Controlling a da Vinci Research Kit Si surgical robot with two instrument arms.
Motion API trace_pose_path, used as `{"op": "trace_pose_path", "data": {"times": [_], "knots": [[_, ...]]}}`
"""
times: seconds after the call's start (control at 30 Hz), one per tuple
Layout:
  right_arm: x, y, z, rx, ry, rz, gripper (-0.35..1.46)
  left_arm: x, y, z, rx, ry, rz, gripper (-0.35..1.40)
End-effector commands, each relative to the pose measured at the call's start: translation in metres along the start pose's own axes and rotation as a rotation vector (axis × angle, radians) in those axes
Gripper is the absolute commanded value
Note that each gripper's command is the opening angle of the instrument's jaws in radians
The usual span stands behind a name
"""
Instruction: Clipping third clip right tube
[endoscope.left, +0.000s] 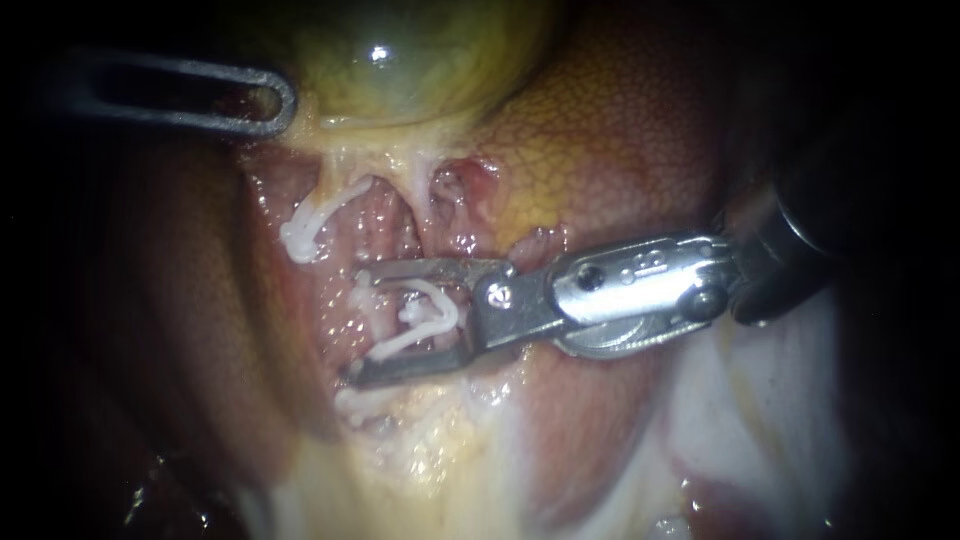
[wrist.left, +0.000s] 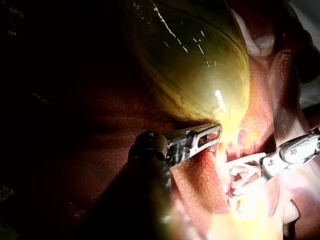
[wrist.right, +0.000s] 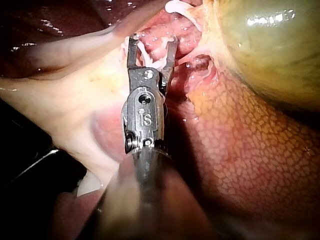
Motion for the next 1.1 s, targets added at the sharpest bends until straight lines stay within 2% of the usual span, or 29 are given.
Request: {"op": "trace_pose_path", "data": {"times": [0.03,0.2,0.33,0.53,0.7,0.87,1.1], "knots": [[0.0000,-0.0001,0.0000,0.000,0.000,0.000,0.45,0.0000,0.0000,0.0000,0.001,0.000,0.000,-0.35],[0.0005,-0.0004,-0.0003,0.003,0.001,0.014,0.45,0.0001,0.0000,-0.0002,0.001,0.000,0.001,-0.35],[0.0016,-0.0009,-0.0012,0.009,0.006,0.036,0.45,0.0001,0.0001,-0.0003,0.001,0.001,0.001,-0.35],[0.0037,-0.0014,-0.0040,0.016,0.023,0.090,0.44,0.0001,0.0001,-0.0003,0.001,0.001,0.001,-0.35],[0.0046,-0.0011,-0.0064,0.008,0.041,0.122,0.44,0.0001,0.0001,-0.0003,0.001,0.001,0.001,-0.35],[0.0046,-0.0006,-0.0079,0.012,0.054,0.160,0.43,0.0001,0.0001,-0.0003,0.001,0.001,0.001,-0.35],[0.0035,0.0007,-0.0092,0.008,0.056,0.184,0.43,0.0001,0.0001,-0.0003,0.001,0.001,0.001,-0.35]]}}
